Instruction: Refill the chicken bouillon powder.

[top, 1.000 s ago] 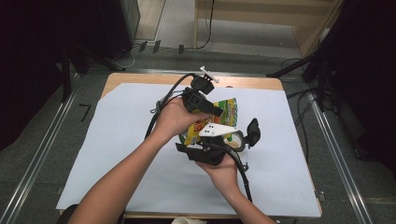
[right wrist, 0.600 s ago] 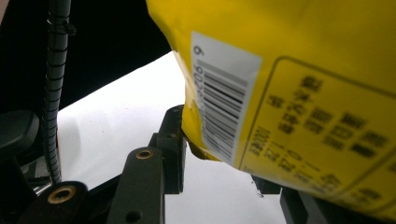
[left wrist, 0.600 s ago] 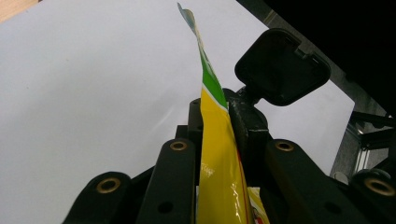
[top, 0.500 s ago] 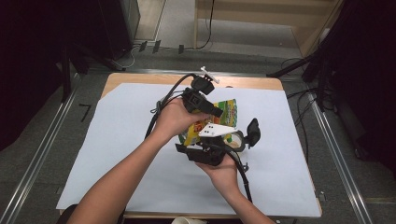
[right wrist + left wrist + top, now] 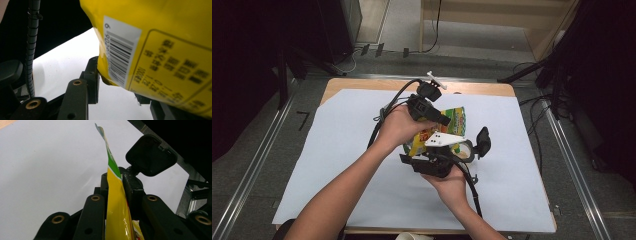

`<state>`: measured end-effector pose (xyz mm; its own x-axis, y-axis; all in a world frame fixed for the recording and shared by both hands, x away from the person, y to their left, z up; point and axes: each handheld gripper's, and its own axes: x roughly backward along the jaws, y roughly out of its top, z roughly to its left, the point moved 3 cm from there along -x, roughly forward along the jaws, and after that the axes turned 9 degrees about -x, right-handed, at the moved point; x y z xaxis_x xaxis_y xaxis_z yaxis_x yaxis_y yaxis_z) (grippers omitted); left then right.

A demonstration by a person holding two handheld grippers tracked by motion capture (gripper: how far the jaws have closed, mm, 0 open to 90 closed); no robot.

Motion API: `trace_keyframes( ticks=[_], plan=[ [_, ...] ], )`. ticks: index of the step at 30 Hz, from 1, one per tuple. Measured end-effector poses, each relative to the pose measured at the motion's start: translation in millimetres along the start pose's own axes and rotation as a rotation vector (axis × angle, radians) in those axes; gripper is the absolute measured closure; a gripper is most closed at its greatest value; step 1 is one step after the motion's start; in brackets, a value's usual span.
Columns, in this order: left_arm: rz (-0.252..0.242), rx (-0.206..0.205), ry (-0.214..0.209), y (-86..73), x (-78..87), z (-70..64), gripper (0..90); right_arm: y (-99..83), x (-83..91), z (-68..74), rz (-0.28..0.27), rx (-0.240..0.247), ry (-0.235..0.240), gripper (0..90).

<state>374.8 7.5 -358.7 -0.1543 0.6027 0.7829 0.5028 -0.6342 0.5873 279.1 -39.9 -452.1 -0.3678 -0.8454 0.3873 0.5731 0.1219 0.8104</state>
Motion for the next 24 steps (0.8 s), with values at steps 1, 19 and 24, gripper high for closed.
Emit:
trace_keyframes(
  ticks=[1,19,24],
  plan=[
    [0.002,-0.001,-0.001,-0.1,-0.7,0.2,80.3,-0.3,-0.1,-0.1,0.001,-0.001,0.001,62.8],
    [-0.006,0.003,-0.003,-1.5,-3.2,-0.1,80.4,-3.0,-1.5,-1.6,-0.003,0.001,-0.012,63.0],
    [-0.003,0.002,-0.002,-2.8,-3.9,0.1,80.5,-4.0,-2.1,-1.7,0.0,0.005,-0.016,63.1]
  ],
)
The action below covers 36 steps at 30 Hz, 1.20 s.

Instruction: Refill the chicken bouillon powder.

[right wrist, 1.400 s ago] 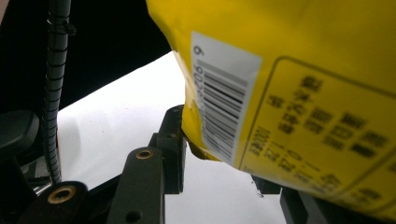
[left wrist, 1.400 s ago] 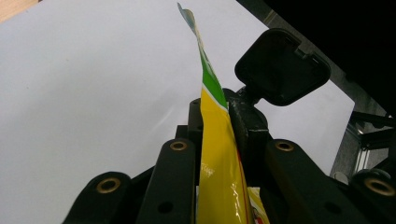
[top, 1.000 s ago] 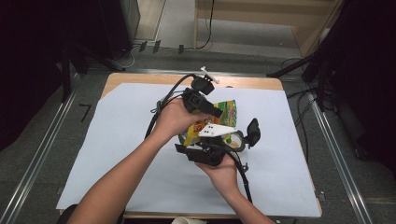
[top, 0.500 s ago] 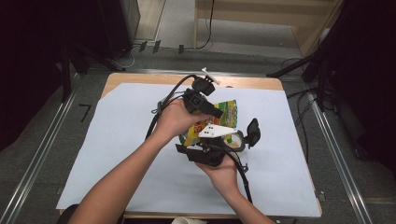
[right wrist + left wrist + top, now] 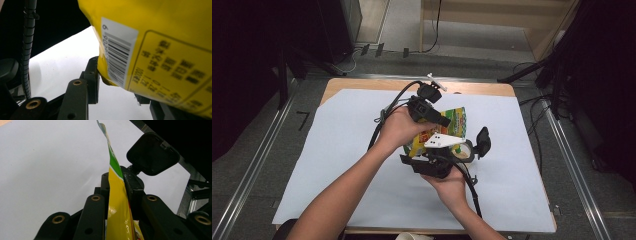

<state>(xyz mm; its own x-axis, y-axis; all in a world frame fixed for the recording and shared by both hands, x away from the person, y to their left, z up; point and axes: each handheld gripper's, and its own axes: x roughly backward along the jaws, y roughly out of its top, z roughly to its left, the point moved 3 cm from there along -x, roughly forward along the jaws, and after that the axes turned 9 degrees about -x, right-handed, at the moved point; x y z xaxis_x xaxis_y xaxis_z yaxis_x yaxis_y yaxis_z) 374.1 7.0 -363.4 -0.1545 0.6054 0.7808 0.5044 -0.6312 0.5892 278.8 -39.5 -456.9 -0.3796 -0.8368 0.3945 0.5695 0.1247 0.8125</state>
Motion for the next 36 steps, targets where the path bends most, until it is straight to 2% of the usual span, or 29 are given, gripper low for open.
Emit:
trace_keyframes(
  ticks=[10,19,24,36],
  plan=[
    [-0.01,-0.009,-0.005,3.2,2.7,-4.0,80.4,1.3,2.2,0.5,-0.016,-0.032,0.033,64.0],
    [-0.014,-0.018,-0.004,4.5,4.7,-6.5,80.3,1.5,0.7,2.2,-0.01,0.001,0.027,62.3],
    [-0.009,-0.024,-0.003,5.5,5.6,-8.5,80.4,1.3,0.3,2.8,0.0,0.017,0.015,64.3],
    [-0.01,-0.025,-0.004,6.4,6.7,-7.8,80.2,3.7,2.0,6.0,-0.002,0.015,0.021,66.1]
  ],
)
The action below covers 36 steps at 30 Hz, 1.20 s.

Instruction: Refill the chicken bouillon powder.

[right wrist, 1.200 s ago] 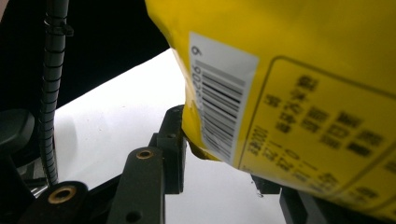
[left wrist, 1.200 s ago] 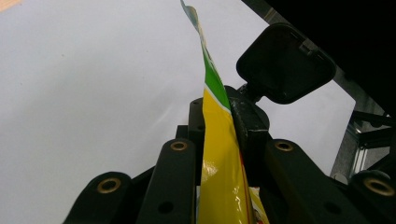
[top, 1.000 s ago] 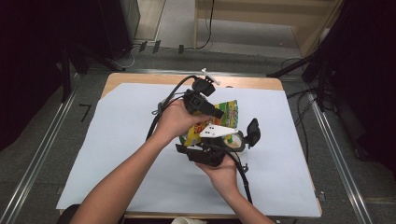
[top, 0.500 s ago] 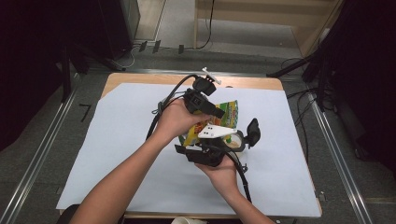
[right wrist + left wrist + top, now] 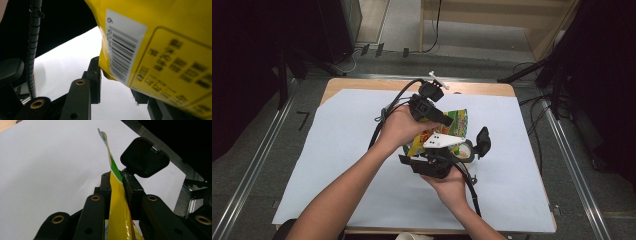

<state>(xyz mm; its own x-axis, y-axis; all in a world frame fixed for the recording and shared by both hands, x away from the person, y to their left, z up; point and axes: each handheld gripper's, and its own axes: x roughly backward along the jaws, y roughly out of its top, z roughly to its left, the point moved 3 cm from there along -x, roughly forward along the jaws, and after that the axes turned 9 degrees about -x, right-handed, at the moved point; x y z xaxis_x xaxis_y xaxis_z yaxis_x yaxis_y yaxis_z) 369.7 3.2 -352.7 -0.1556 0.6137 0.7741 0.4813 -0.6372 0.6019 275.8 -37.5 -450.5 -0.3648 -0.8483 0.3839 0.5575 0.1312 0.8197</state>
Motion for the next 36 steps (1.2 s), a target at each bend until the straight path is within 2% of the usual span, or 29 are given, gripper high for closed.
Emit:
trace_keyframes(
  ticks=[36],
  plan=[
    [-0.002,0.0,-0.001,0.4,-0.4,-0.2,79.7,0.3,0.9,0.9,0.004,-0.003,0.0,66.1]
  ],
)
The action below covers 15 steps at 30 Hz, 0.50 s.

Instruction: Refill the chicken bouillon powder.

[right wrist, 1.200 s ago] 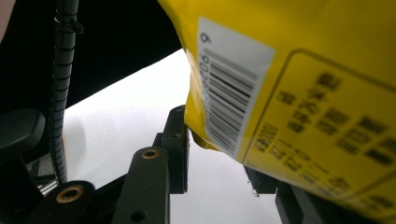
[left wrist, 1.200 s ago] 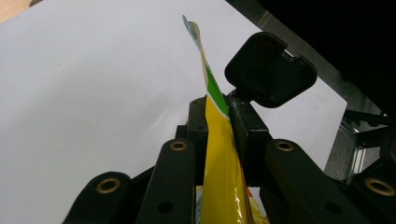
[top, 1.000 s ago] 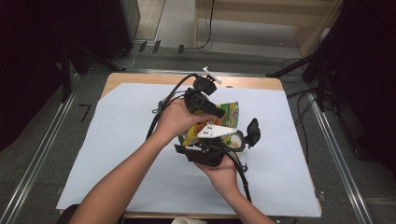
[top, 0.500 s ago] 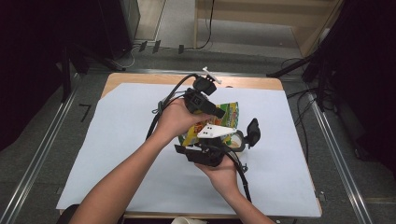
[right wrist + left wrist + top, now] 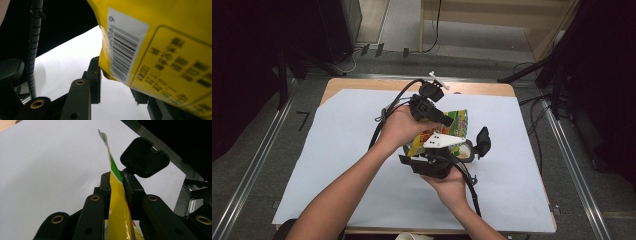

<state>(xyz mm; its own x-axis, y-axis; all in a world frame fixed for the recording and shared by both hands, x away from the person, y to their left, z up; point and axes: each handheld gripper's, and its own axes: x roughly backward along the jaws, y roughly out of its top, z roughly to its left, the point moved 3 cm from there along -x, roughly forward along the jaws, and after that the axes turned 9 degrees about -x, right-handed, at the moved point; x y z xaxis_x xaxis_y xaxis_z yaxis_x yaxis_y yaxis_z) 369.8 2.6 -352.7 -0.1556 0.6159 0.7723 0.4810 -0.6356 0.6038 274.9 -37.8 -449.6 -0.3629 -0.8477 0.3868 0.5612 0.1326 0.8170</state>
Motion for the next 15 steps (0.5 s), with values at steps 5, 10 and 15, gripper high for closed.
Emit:
trace_keyframes(
  ticks=[5,10,15],
  plan=[
    [0.0,0.0,-0.001,0.2,-0.1,-0.3,79.7,0.0,0.1,0.1,-0.001,-0.001,0.0,66.1],
    [-0.001,0.002,-0.001,0.6,-0.4,-0.4,79.7,0.1,0.3,0.2,-0.003,-0.002,-0.001,66.1],
    [0.004,0.005,-0.003,0.6,-1.1,-0.2,79.7,-0.1,0.3,-0.2,0.0,-0.006,-0.002,66.1]
  ],
)
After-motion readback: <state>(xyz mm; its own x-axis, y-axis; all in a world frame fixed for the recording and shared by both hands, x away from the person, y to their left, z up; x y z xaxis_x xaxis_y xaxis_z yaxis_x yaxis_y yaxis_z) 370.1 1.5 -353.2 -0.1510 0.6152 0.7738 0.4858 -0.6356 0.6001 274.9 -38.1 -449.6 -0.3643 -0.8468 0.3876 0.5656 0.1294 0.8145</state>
